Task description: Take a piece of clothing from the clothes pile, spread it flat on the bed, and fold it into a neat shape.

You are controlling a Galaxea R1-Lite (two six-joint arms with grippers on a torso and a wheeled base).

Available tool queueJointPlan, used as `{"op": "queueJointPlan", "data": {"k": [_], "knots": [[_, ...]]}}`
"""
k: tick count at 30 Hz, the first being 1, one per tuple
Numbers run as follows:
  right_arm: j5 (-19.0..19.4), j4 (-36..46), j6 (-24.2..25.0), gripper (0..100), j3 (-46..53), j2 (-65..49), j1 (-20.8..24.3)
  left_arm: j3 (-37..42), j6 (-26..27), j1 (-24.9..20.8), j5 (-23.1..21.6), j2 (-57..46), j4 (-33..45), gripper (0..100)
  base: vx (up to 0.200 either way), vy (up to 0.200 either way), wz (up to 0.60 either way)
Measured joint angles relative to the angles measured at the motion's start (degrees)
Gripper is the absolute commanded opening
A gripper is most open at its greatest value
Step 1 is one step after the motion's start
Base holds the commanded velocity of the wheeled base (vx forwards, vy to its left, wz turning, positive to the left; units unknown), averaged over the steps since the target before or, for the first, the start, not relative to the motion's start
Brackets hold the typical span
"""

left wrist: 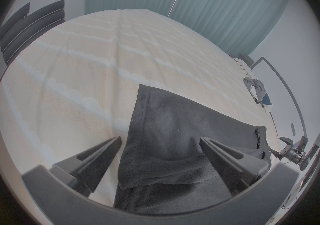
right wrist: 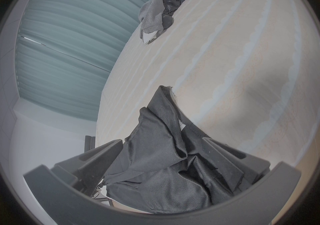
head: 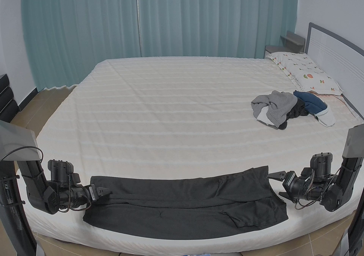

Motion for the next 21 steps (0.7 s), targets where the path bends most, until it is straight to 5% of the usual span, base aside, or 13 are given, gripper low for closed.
{"op": "queueJointPlan", "data": {"k": [16, 21], "knots": [[0.0, 0.0, 0.0, 100, 0.2, -0.3, -0.1, 0.7, -0.5, -0.6, -0.3, 0.3, -2.3, 0, 0.000, 0.000, 0.00], [-0.1, 0.0, 0.0, 100, 0.2, -0.3, -0.5, 0.8, -0.9, -0.6, -0.3, 0.2, -2.5, 0, -0.200, 0.000, 0.00]]}}
